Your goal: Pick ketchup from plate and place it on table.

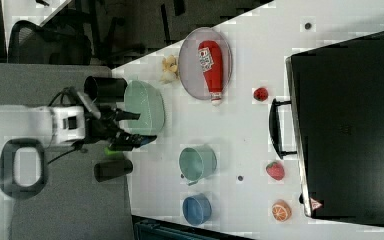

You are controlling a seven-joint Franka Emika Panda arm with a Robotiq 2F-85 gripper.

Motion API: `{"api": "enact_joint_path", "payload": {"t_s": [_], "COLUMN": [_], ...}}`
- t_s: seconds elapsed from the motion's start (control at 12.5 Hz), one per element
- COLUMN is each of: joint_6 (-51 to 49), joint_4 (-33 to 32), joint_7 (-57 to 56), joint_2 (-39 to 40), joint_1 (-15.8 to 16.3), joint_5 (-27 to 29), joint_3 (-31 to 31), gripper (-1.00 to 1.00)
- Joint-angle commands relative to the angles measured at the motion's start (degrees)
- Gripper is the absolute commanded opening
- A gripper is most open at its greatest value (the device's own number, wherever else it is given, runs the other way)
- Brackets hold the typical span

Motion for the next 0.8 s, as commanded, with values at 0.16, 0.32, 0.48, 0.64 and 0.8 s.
{"api": "enact_joint_path", "payload": {"t_s": [0.16,0.32,0.48,0.64,0.8], "joint_6": [3.9,7.2,10.7,15.1,18.6], "joint_4": [0.8,0.8,0.9,1.2,2.4], "joint_7": [0.7,-0.7,-6.4,-13.2,-19.8], "joint_2": [6.3,9.3,12.4,15.7,19.4], "joint_1": [0.1,0.5,0.9,1.3,1.5], "joint_5": [0.2,0.2,0.1,0.1,0.0], "joint_3": [0.9,0.9,1.0,1.0,0.9], "gripper": [1.00,1.00,1.00,1.00,1.00]}}
